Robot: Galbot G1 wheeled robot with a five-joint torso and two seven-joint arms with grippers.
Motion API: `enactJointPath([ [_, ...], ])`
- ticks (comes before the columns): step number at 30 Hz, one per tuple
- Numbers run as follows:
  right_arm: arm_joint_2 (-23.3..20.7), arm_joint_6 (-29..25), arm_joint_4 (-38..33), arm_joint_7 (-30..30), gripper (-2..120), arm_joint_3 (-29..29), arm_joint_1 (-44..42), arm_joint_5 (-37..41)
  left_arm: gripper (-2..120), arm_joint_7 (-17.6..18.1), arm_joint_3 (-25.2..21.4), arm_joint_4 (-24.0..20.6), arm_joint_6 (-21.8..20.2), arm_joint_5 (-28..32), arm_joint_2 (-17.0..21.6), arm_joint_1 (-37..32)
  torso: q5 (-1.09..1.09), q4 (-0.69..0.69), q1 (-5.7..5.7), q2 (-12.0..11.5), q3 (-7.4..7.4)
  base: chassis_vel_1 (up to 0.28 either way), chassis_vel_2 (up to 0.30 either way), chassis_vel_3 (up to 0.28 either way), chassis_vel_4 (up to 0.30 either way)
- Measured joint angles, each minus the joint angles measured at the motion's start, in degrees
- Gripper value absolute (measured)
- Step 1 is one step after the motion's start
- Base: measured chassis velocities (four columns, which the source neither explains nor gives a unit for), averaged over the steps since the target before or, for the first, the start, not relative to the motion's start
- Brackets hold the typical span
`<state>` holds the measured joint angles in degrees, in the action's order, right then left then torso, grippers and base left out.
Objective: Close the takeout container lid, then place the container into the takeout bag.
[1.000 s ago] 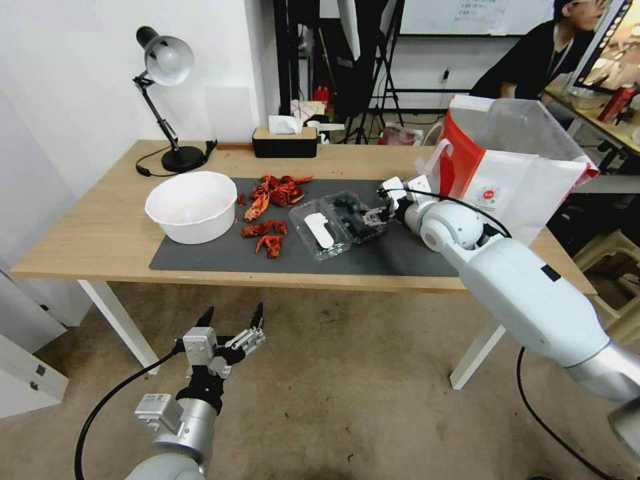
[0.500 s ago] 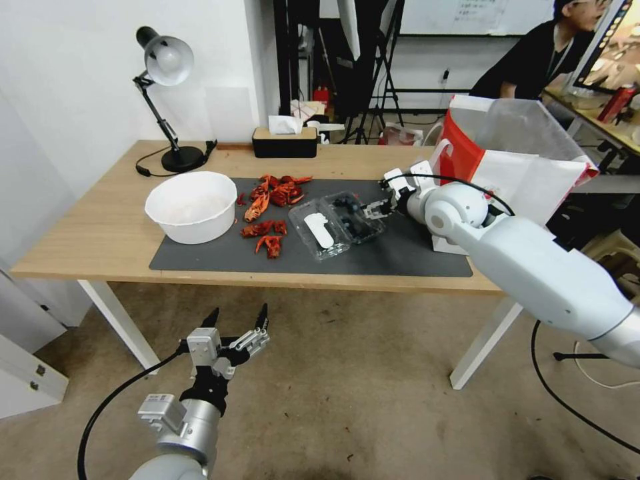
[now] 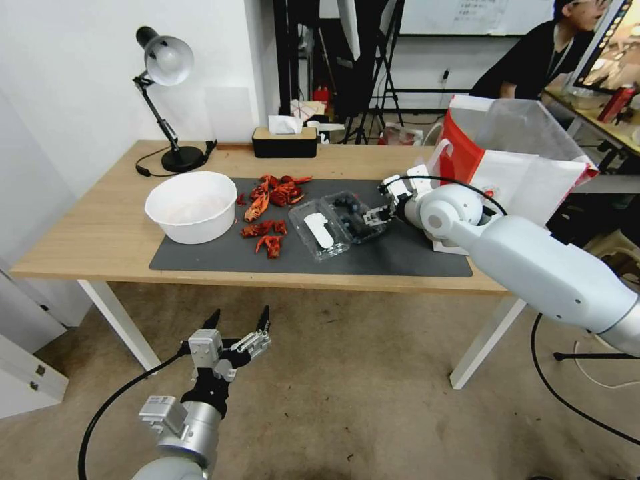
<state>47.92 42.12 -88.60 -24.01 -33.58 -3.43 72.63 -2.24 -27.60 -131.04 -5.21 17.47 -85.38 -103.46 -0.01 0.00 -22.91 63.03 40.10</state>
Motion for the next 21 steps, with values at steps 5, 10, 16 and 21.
enactJointPath([
  [5,-0.4,0.0,-0.1,-3.0,100,-1.2,1.0,3.8,100,0.0,0.1,0.0,0.0,-0.2,0.0,-0.2,0.01,0.01,0.00,0.0,0.00,0.000,0.000,0.000,0.000],
  [10,-0.8,0.0,0.0,-4.1,100,-1.3,1.1,4.9,100,0.0,0.3,0.0,0.1,-0.3,-0.1,-0.2,0.01,0.00,0.00,0.0,0.00,0.000,0.000,0.000,0.000],
  [16,-0.7,0.0,0.7,-4.3,100,-0.8,0.1,5.6,100,0.0,0.6,0.3,0.2,-0.5,-0.1,-0.1,0.01,0.00,0.00,0.0,0.00,0.000,0.000,0.000,0.000],
  [21,-0.3,0.0,1.5,-4.3,100,-0.2,-0.5,5.6,100,0.0,0.6,0.4,0.3,-0.5,-0.1,-0.1,0.01,0.00,0.00,0.0,0.00,0.000,0.000,0.000,0.000],
])
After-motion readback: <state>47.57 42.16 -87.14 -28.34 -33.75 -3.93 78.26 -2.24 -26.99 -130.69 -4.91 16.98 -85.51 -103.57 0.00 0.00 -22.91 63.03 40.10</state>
